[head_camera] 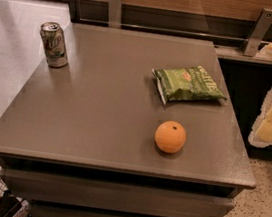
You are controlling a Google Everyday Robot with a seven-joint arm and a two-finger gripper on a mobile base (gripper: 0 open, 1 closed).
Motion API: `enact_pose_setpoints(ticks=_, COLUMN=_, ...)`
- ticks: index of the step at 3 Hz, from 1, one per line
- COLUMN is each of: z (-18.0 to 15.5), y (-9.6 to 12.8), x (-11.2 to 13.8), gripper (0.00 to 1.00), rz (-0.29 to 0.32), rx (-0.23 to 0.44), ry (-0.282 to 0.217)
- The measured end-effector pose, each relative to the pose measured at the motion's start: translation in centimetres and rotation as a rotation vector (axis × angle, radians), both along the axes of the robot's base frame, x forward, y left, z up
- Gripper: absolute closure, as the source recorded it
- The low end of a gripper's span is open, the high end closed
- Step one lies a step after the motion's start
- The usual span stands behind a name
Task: Move orange near 7up can
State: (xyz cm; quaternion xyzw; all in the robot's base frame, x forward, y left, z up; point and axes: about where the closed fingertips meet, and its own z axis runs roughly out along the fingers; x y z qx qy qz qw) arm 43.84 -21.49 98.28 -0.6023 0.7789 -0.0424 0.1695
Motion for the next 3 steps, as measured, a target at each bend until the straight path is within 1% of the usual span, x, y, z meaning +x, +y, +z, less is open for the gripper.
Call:
enact_pose_setpoints(ticks=1, z=0.0, y=0.0, x=0.0, gripper=0.0, rz=0.0, rx=0.0, ry=0.0)
enact_pose_setpoints(ticks=2, z=-1.8, y=0.3, x=-0.1, gripper=0.0, rz=0.04, rx=0.115, ry=0.002)
enact_pose_setpoints(ticks=3, z=-4.5, y=1.2, x=-0.2, gripper=0.0, rz=0.077, rx=0.285, ry=-0.002)
